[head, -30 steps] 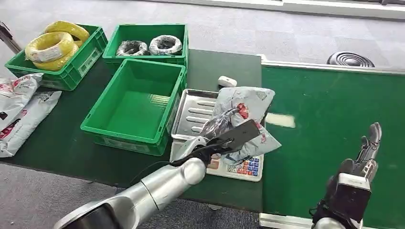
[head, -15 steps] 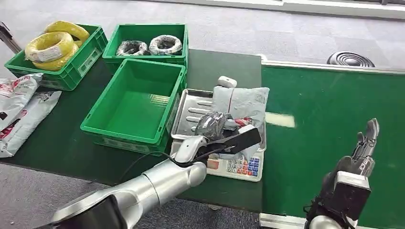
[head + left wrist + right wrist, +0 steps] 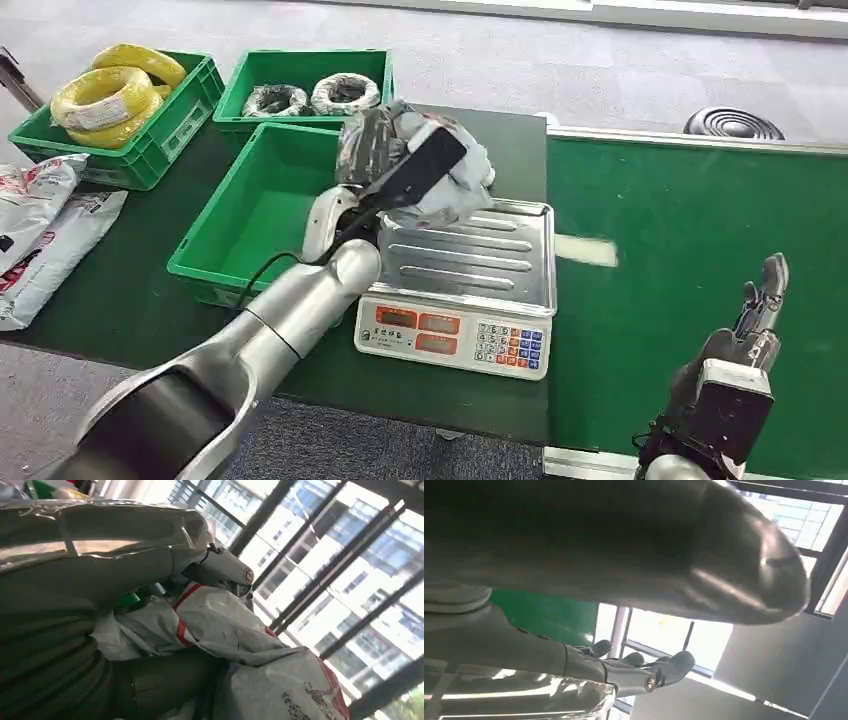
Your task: Moved the parcel from conveyor to table for the left to box.
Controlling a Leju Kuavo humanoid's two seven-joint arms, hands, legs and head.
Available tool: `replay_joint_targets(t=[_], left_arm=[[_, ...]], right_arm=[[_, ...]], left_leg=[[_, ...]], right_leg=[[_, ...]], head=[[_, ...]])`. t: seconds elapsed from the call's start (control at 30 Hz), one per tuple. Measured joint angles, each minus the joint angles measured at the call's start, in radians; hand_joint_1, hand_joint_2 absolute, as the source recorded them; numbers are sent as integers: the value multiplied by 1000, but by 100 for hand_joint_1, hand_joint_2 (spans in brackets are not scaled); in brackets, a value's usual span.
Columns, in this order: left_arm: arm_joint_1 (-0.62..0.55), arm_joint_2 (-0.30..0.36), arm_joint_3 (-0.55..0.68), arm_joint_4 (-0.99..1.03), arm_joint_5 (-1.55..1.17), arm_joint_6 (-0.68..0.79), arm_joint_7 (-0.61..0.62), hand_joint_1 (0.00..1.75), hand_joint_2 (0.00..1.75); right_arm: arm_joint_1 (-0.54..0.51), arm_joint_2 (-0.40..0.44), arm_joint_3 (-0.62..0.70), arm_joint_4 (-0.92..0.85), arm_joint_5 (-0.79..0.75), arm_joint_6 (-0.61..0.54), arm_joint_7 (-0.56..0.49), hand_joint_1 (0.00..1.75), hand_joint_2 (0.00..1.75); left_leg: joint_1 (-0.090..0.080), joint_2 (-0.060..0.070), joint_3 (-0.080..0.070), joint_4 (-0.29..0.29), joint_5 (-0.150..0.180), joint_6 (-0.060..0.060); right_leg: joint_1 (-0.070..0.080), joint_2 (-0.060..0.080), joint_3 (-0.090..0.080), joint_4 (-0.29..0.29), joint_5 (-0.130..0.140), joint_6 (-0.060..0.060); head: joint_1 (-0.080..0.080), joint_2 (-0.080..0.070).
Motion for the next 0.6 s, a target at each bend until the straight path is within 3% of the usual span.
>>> replay_joint_targets(t=[0.3, 0.33, 0.47, 0.5, 0.6], left_arm=[[-84, 109, 315, -3, -17, -3, -31, 169, 175], [-88, 119, 334, 8, -22, 0, -19, 73, 175], [-123, 159, 387, 106, -77, 1, 115, 73, 175], [-128, 171, 398, 132, -88, 0, 129, 0, 175], [-135, 199, 422, 185, -96, -1, 142, 0, 175]], right_arm=[[42, 0, -1, 8, -1, -13, -1, 0, 0], [46, 0, -1, 8, -1, -16, -1, 0, 0], [58, 0, 0, 8, 0, -35, -1, 0, 0], [62, 0, 0, 8, 0, -37, 0, 0, 0], [69, 0, 0, 8, 0, -40, 0, 0, 0]], left_leg=[[0, 0, 0, 0, 0, 0], [0, 0, 0, 0, 0, 0], [0, 0, 0, 0, 0, 0], [0, 1, 0, 0, 0, 0], [0, 1, 0, 0, 0, 0]], right_leg=[[0, 0, 0, 0, 0, 0], [0, 0, 0, 0, 0, 0], [0, 1, 0, 0, 0, 0], [0, 2, 0, 0, 0, 0], [0, 2, -1, 0, 0, 0]], head=[[0, 0], [0, 0], [0, 0], [0, 0], [0, 0]])
